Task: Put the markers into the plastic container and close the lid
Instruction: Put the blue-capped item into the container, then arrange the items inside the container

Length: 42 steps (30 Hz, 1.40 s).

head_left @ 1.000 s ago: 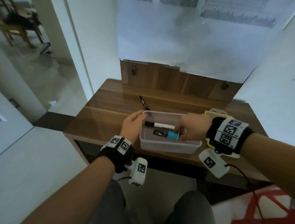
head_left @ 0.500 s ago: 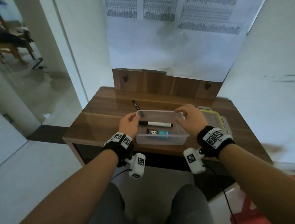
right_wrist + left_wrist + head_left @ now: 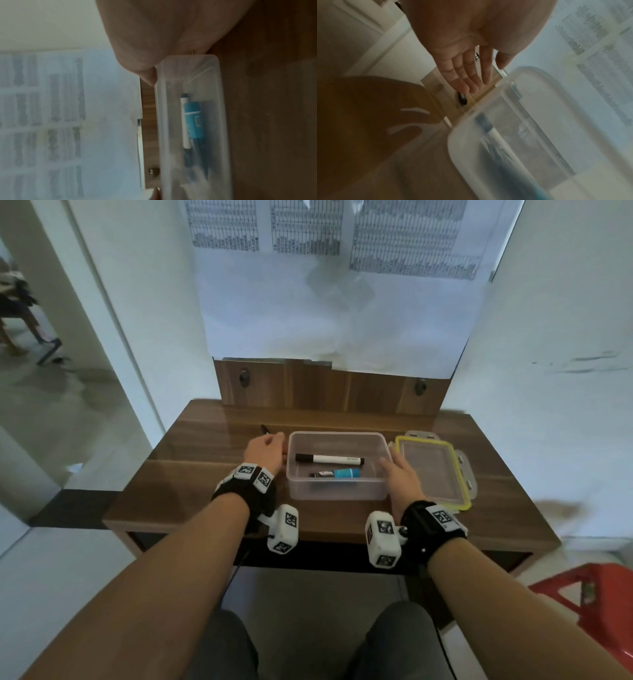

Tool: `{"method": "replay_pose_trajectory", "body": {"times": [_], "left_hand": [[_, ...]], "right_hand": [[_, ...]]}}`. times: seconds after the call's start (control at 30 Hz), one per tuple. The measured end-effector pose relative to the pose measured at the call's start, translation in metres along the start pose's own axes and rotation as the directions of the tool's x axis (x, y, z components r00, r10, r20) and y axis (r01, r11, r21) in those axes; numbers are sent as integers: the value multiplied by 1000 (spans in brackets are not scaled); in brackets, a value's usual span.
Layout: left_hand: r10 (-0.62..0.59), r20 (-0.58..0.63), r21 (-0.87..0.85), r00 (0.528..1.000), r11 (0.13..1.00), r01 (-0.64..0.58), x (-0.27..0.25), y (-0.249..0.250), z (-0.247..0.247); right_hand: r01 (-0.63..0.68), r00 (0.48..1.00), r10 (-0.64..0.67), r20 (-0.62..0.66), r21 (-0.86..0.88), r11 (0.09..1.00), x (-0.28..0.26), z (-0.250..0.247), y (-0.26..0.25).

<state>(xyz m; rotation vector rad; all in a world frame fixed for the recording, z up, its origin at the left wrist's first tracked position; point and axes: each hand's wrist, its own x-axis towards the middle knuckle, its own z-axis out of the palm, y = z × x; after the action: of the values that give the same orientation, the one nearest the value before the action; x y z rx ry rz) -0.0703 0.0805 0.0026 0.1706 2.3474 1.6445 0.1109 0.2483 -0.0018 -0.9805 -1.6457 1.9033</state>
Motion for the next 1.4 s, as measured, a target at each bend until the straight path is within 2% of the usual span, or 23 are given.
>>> {"method": "replay_pose_trajectory", "body": {"times": [0.1,0.17,0.27,0.4,0.47,0.6,0.7,0.8,0.87,0.97,1.03,1.1,1.17,1.4], "left_hand": [[27,33,116,999,993,-31,38,-9,-5],[69,78,258,995,962,-87,32,6,-14],[78,183,481,980,862,-159,29,12,-16],[103,328,643,939,704,-302,27,18,-11],[96,309,675,946,679,-289,27,18,-12],[72,247,615,966,759,-214,30,13,-20],[112,183,431,977,884,-182,28,13,-27],[253,119,184,960,945,-271,11,23,-35],[346,179,81,921,928,-364,-8,32,-34],[427,379,184,821,835,-519,-35,43,-24],[424,514,361,746,682,-636,-46,50,-14],[387,607,489,695,508,-709,-49,56,-6],[332,640,563,693,410,-717,-47,60,0],[209,609,688,765,342,-641,-35,62,16]], "right_hand": [[69,998,-69,8,-86,994,-9,1,8],[99,995,-99,12,-100,990,-11,-2,9],[100,995,-100,-1,-53,994,-8,-7,16],[153,988,-154,4,-86,984,-8,-7,18],[159,987,-158,19,-100,982,-8,-7,20],[182,983,-180,34,-114,977,-9,-8,19],[188,982,-186,31,-96,978,-9,-7,18],[190,982,-186,42,-124,974,-11,-7,18],[205,978,-199,57,-138,969,-12,-5,18],[221,975,-216,46,-148,964,-14,-5,17],[235,972,-229,52,-167,958,-17,-6,15],[231,973,-224,56,-193,954,-19,-6,15],[230,973,-221,66,-200,952,-20,-6,16],[260,965,-244,100,-224,939,-22,-6,13]]}}
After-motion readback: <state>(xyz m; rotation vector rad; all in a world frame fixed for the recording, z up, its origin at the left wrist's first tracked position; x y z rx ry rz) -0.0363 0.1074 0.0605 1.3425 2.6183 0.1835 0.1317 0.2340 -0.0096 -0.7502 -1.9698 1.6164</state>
